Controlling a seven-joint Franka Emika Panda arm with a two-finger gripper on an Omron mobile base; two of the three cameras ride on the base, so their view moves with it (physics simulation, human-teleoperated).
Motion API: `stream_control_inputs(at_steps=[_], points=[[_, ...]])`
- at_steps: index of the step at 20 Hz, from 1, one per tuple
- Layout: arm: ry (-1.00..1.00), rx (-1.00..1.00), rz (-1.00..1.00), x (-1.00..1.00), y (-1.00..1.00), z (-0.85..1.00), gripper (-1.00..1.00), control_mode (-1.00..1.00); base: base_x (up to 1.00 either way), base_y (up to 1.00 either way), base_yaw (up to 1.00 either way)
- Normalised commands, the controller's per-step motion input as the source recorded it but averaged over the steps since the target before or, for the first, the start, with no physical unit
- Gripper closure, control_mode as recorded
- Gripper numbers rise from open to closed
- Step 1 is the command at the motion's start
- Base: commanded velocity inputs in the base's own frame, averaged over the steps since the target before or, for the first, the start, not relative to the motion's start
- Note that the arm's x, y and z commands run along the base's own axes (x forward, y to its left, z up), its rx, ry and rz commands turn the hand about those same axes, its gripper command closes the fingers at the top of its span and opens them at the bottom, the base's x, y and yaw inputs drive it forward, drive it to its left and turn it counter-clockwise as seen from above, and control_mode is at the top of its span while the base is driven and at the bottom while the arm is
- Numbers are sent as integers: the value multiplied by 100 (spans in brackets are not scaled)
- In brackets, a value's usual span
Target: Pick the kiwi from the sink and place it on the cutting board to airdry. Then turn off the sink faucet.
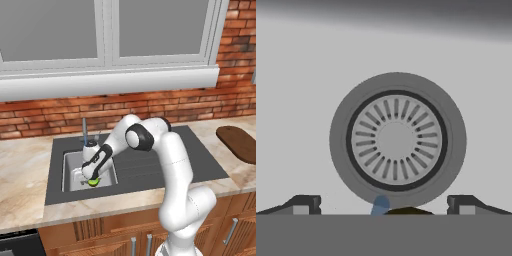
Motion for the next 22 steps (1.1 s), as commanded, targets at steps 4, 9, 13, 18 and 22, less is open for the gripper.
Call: stream_control_inputs(at_steps=[4,9,13,18,22], points=[[1,0,-1,-29,0,-9,-100,-100,0,0,0],[1,0,0,-13,0,-3,100,-100,0,0,0],[0,0,0,-17,0,-5,100,-100,0,0,0],[0,0,0,-19,0,0,100,-100,0,0,0],[0,0,0,-19,0,14,100,-100,0,0,0]])
